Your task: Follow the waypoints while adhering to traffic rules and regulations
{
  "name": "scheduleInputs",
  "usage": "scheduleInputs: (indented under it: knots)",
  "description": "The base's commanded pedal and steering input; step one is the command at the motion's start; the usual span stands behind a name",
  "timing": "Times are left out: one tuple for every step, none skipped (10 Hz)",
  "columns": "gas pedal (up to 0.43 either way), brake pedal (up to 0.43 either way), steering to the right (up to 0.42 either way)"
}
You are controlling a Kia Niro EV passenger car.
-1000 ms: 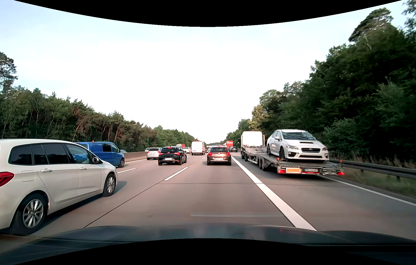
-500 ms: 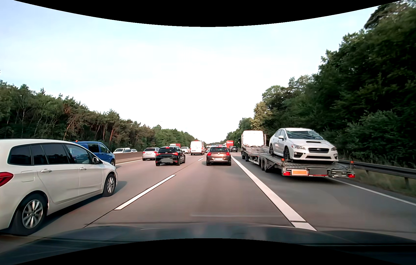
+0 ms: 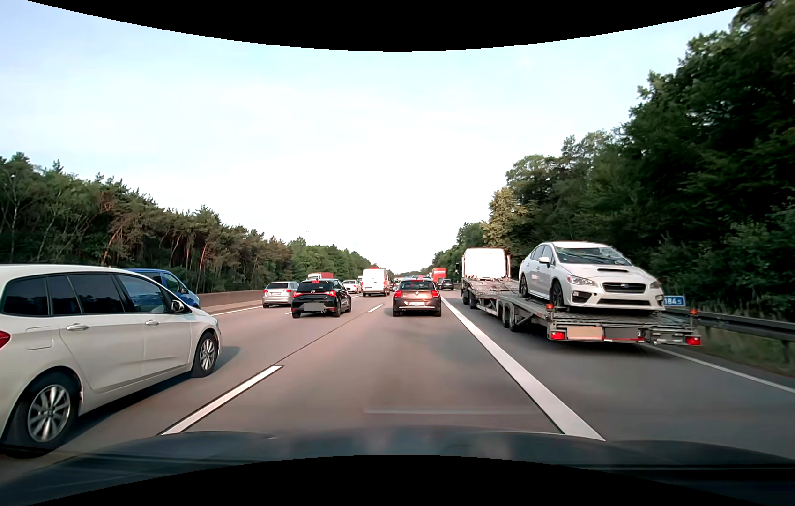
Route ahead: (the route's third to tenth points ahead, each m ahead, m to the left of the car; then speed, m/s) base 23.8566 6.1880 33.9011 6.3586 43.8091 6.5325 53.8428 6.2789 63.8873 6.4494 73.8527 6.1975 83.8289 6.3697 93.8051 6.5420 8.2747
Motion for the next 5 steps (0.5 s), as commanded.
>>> scheduleInputs:
  knots:
    - [0.000, 0.110, -0.004]
    - [0.000, 0.110, -0.004]
    - [0.000, 0.110, -0.004]
    - [0.000, 0.110, -0.004]
    - [0.000, 0.110, -0.004]
